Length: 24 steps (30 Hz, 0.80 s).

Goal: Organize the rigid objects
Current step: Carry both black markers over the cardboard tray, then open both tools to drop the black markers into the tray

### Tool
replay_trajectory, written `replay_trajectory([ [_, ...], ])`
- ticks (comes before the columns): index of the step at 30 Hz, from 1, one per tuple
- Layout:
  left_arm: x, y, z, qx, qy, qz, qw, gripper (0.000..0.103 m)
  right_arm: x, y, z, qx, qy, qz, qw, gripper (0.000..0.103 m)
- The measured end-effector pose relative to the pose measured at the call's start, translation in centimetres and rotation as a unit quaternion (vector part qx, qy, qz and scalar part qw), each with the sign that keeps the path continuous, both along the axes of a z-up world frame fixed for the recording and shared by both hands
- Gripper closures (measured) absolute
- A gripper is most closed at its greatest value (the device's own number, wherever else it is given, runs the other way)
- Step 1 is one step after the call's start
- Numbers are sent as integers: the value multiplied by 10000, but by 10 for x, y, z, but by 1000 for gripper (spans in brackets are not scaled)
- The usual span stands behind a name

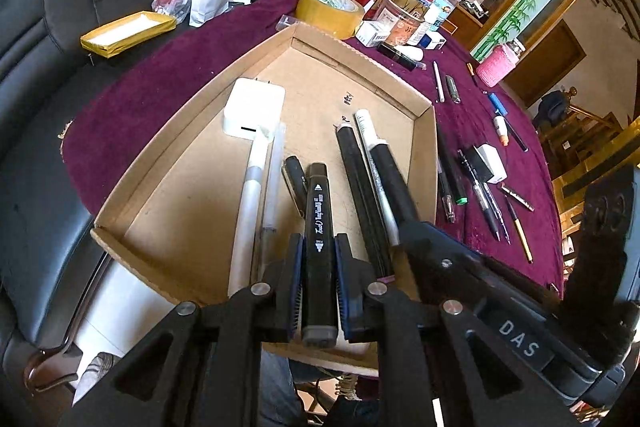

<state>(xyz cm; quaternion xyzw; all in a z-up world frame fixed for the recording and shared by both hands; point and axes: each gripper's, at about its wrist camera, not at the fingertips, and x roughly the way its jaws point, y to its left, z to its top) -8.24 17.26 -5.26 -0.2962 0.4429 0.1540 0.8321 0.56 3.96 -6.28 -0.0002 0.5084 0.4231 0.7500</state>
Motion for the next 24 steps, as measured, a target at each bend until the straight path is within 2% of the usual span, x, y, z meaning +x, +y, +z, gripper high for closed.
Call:
replay_trajectory([
  [8,13,11,-20,-303,78,20,9995,89,1,18,-5,-167,23,86,9998,87],
  [16,21,23,-26,-403,117,-94,9991,89,9,33,-12,-330,81,70,9994,86],
  [20,26,33,-30,-858,8,-61,9963,89,14,38,-15,-461,50,87,9989,86],
  [24,36,41,-36,-1147,-60,-11,9934,89,11,34,-20,-402,139,87,9991,86],
])
